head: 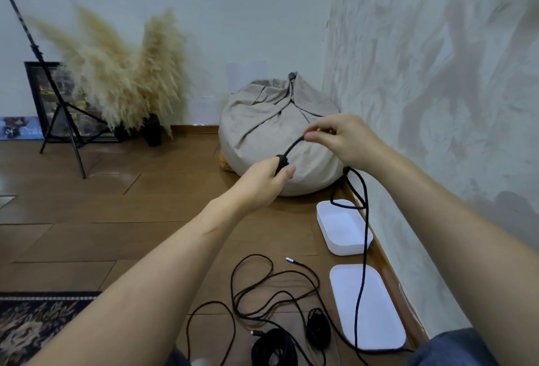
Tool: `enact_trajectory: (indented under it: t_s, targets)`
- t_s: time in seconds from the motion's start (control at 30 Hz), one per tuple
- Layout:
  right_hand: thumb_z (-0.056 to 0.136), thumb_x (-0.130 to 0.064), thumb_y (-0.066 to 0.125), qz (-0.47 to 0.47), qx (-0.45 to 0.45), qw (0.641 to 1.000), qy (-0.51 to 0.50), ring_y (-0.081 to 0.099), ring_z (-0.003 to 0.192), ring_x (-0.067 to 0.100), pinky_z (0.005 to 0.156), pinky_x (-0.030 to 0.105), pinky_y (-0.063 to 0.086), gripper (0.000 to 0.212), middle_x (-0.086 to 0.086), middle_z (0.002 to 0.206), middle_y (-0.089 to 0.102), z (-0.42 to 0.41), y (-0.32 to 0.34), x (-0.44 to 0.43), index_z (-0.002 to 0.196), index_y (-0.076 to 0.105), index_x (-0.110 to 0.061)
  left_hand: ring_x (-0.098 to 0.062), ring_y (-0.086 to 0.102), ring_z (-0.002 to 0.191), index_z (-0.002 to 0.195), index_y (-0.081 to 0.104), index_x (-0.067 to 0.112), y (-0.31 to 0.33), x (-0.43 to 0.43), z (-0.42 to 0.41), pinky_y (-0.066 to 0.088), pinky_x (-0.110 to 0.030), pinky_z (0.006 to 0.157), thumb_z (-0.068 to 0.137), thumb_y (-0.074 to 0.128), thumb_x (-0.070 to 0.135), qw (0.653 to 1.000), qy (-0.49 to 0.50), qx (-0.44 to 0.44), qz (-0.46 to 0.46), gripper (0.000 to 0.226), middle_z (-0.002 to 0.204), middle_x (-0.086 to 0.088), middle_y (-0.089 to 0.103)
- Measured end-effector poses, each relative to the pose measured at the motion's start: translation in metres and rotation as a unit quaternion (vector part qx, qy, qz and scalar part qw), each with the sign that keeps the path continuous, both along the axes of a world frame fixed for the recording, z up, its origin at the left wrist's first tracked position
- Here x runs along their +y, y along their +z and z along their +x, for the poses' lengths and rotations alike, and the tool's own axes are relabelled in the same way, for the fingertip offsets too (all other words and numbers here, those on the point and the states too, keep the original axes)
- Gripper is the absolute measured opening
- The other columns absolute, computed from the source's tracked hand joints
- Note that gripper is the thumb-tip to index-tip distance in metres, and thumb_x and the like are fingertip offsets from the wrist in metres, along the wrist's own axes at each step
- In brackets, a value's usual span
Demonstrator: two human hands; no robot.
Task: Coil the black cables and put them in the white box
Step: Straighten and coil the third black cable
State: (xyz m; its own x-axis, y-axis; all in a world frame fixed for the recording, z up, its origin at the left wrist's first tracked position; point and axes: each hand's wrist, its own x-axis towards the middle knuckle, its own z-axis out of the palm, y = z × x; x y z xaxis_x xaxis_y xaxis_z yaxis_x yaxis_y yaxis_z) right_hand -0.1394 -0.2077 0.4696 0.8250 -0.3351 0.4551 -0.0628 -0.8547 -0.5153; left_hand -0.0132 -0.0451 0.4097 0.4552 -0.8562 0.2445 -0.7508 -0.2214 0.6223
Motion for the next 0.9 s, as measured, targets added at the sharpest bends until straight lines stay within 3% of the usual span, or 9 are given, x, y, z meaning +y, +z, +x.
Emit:
enact_trajectory:
  t_s: [0.1, 0.27, 0.43, 0.63, 0.77, 0.9]
  targets:
    - [0.095, -0.028, 0.067, 0.031, -0.055, 0.998, -0.011, 0.057, 0.073, 0.004, 0.073, 0.026, 0.043, 0.011, 0.001, 0.085, 0.073, 0.007, -0.002, -0.001, 0.096, 0.077, -0.023, -0.010, 0.058, 0.071, 0.099, 0.061, 0.012, 0.008, -0.002, -0.008, 0.045, -0.024, 0.069, 0.110, 0.037, 0.031, 0.993, -0.035, 0.108, -0.034, 0.032, 0.076, 0.003, 0.060]
    - [0.095, -0.031, 0.067, 0.091, -0.036, 0.995, -0.006, 0.048, 0.066, 0.017, 0.067, 0.035, 0.041, 0.011, 0.026, 0.078, 0.060, 0.012, -0.027, -0.003, 0.085, 0.071, -0.033, -0.014, 0.057, 0.070, 0.096, 0.058, 0.008, 0.011, 0.006, -0.001, 0.050, -0.026, 0.074, 0.112, 0.036, 0.027, 0.966, -0.064, 0.234, -0.093, 0.034, 0.071, 0.002, 0.054]
    - [0.094, -0.032, 0.069, 0.151, -0.062, 0.987, -0.014, 0.053, 0.062, 0.003, 0.069, 0.031, 0.043, 0.005, 0.003, 0.067, 0.062, 0.018, -0.034, -0.004, 0.092, 0.073, -0.030, -0.020, 0.059, 0.077, 0.100, 0.061, 0.007, 0.015, 0.009, -0.004, 0.050, -0.034, 0.083, 0.111, 0.040, 0.032, 0.926, -0.097, 0.347, -0.110, 0.034, 0.073, 0.001, 0.057]
    - [0.094, -0.021, 0.069, 0.236, -0.080, 0.968, 0.024, 0.047, 0.055, 0.000, 0.058, 0.013, 0.037, 0.014, -0.001, 0.069, 0.058, 0.011, -0.034, -0.001, 0.103, 0.076, -0.013, -0.020, 0.062, 0.078, 0.102, 0.062, 0.008, 0.025, 0.015, -0.012, 0.052, -0.034, 0.085, 0.111, 0.038, 0.034, 0.924, -0.141, 0.351, -0.051, 0.037, 0.073, 0.001, 0.057]
    - [0.094, -0.023, 0.070, 0.217, -0.083, 0.973, 0.014, 0.049, 0.061, 0.000, 0.062, 0.012, 0.038, 0.014, -0.010, 0.064, 0.055, 0.011, -0.029, -0.002, 0.102, 0.076, -0.013, -0.019, 0.063, 0.079, 0.102, 0.063, 0.009, 0.023, 0.017, -0.015, 0.051, -0.029, 0.082, 0.112, 0.035, 0.034, 0.947, -0.119, 0.298, -0.025, 0.039, 0.073, 0.002, 0.056]
    - [0.096, -0.023, 0.067, 0.263, -0.079, 0.961, 0.027, 0.044, 0.056, 0.006, 0.055, 0.017, 0.036, 0.016, -0.001, 0.069, 0.056, 0.013, -0.026, 0.005, 0.105, 0.075, -0.013, -0.020, 0.061, 0.080, 0.103, 0.060, 0.009, 0.032, 0.019, -0.018, 0.050, -0.034, 0.087, 0.111, 0.040, 0.026, 0.926, -0.146, 0.341, -0.070, 0.028, 0.073, 0.002, 0.056]
